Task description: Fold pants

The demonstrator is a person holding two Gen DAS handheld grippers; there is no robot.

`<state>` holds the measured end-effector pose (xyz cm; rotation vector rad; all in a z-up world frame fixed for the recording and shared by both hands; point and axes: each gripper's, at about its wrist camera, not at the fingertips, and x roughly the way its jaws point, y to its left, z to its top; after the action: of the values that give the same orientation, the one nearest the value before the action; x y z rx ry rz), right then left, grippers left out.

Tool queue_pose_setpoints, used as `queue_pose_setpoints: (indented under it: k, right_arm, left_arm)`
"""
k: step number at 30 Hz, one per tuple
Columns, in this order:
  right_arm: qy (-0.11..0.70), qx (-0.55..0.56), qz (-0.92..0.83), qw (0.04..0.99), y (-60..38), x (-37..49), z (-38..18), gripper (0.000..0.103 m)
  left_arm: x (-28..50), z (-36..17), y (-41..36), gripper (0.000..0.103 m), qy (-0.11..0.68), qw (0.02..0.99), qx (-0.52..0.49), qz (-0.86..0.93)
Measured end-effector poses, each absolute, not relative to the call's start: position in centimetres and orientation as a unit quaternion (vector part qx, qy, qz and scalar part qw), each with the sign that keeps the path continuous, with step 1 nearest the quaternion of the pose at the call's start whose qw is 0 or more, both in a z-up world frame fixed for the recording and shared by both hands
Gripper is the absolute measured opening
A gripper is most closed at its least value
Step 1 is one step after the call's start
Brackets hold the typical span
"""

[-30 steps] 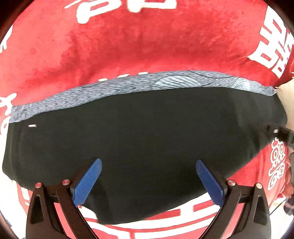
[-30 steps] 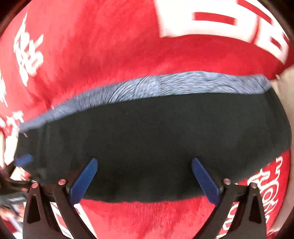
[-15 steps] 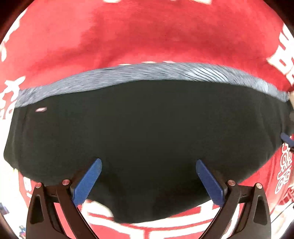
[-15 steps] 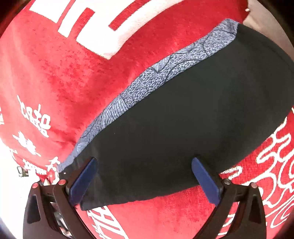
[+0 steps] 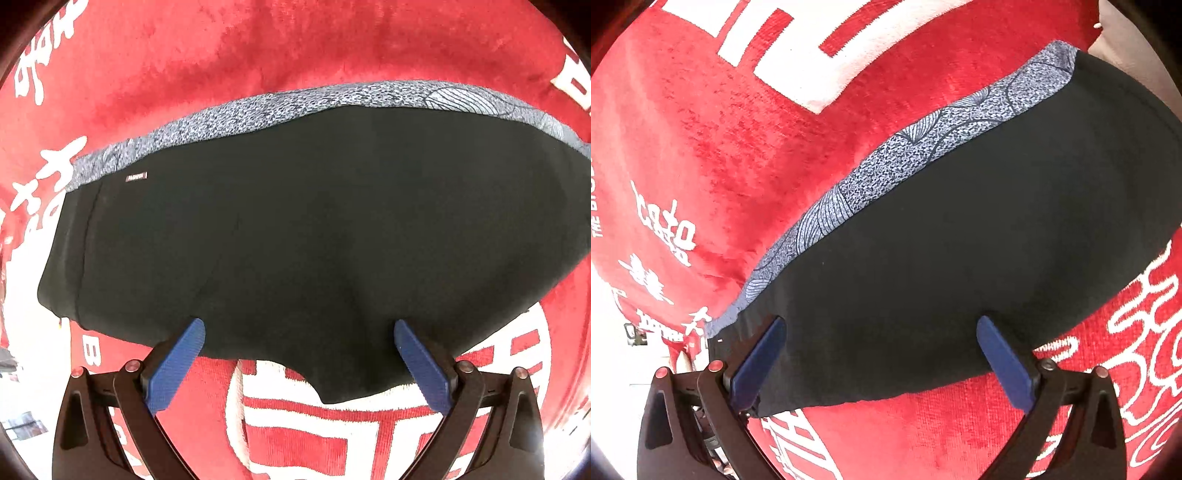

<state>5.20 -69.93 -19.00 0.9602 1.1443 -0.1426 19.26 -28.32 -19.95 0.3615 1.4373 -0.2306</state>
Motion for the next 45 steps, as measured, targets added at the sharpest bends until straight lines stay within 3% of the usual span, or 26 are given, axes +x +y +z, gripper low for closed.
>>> queue_pose_setpoints:
  k: [13, 21, 28, 30, 32, 34, 41, 45]
  right_arm:
    - [0.565, 0.374, -0.037, 0.735, -68.8, 6.1, -19.0, 0.103]
    - [0.535, 0.425, -0.048, 0.728, -69.8, 5.1, -19.0, 0.103]
    - [0.534, 0.377, -0.066, 0.753, -69.0, 5.5, -16.4, 0.101]
    - [0.542, 0.337, -0.068, 0.767, -68.3, 6.1, -15.7, 0.084]
    - [0.555, 0.307, -0.065, 0.77, -67.8, 6.8, -15.7, 0.051]
    - [0.57, 0.3, -0.058, 0.762, -67.6, 7.3, -16.6, 0.041]
    - [0.586, 0.276, -0.058, 0.76, -67.3, 7.4, -18.4, 0.038]
    - [0.574, 0.335, -0.05, 0.745, -68.6, 6.9, -17.9, 0.041]
  left_arm:
    - [18.6, -17.1, -31.7, 0.103, 0.649, 0.733, 0.172, -0.105]
    - [18.5, -16.8, -32.3, 0.103, 0.645, 0.733, 0.186, -0.108]
    - [18.6, -16.6, -33.2, 0.103, 0.639, 0.734, 0.201, -0.111]
    - [18.6, -16.6, -33.5, 0.103, 0.635, 0.735, 0.207, -0.112]
    - [18.5, -16.4, -33.9, 0.103, 0.633, 0.736, 0.21, -0.114]
    - [18.4, -16.2, -34.5, 0.103, 0.631, 0.737, 0.212, -0.117]
    - [17.8, -15.7, -36.8, 0.103, 0.627, 0.735, 0.229, -0.123]
    - [17.7, -14.6, -38.1, 0.103, 0.63, 0.735, 0.208, -0.137]
